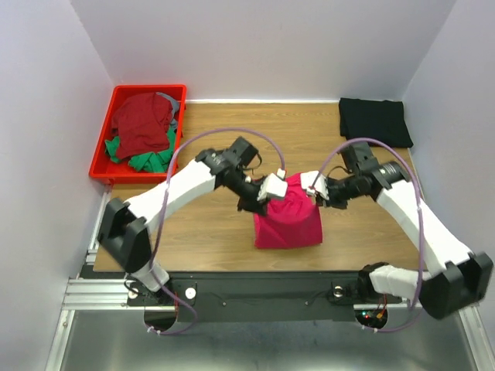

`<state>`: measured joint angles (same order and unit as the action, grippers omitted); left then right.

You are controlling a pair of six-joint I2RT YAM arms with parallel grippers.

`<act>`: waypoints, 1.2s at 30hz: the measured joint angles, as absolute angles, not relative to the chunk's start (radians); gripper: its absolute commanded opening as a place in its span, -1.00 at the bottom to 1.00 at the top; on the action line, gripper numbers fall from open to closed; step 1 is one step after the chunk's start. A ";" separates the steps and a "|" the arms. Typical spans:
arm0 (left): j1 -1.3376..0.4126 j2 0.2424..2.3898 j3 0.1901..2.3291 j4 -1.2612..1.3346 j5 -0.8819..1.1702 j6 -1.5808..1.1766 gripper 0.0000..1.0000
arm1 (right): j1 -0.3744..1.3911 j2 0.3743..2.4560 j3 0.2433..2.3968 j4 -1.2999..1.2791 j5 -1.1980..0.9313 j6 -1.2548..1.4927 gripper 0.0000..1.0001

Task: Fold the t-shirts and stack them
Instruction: Fold the tshirt

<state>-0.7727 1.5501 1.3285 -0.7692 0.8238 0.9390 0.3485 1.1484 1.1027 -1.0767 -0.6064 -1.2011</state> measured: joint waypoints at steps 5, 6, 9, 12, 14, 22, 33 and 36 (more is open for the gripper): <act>-0.653 1.760 1.475 -0.832 0.837 1.016 -1.00 | 0.318 1.371 1.176 -1.019 -0.611 -1.247 -0.99; -0.635 1.801 1.505 -0.851 0.836 1.031 -1.00 | 0.305 1.420 1.197 -1.010 -0.615 -1.258 -0.99; -0.584 1.922 1.606 -0.893 0.835 1.057 -1.00 | 0.260 1.570 1.264 -0.980 -0.630 -1.284 -0.99; -0.541 2.054 1.737 -0.913 0.833 1.060 -0.97 | 0.223 1.714 1.335 -0.959 -0.638 -1.307 -0.99; -0.524 2.129 1.810 -0.917 0.828 1.054 -0.95 | 0.208 1.790 1.362 -0.937 -0.641 -1.321 -0.99; -0.511 2.323 1.956 -0.929 0.769 0.989 -0.95 | 0.198 1.906 1.349 -0.886 -0.648 -1.347 -0.99; -0.532 2.147 1.626 -0.900 0.797 0.978 -1.00 | 0.239 1.802 1.166 -0.792 -0.653 -1.346 -0.99; -0.548 2.074 1.549 -0.887 0.805 0.967 -1.00 | 0.282 1.706 1.079 -0.797 -0.653 -1.331 -0.99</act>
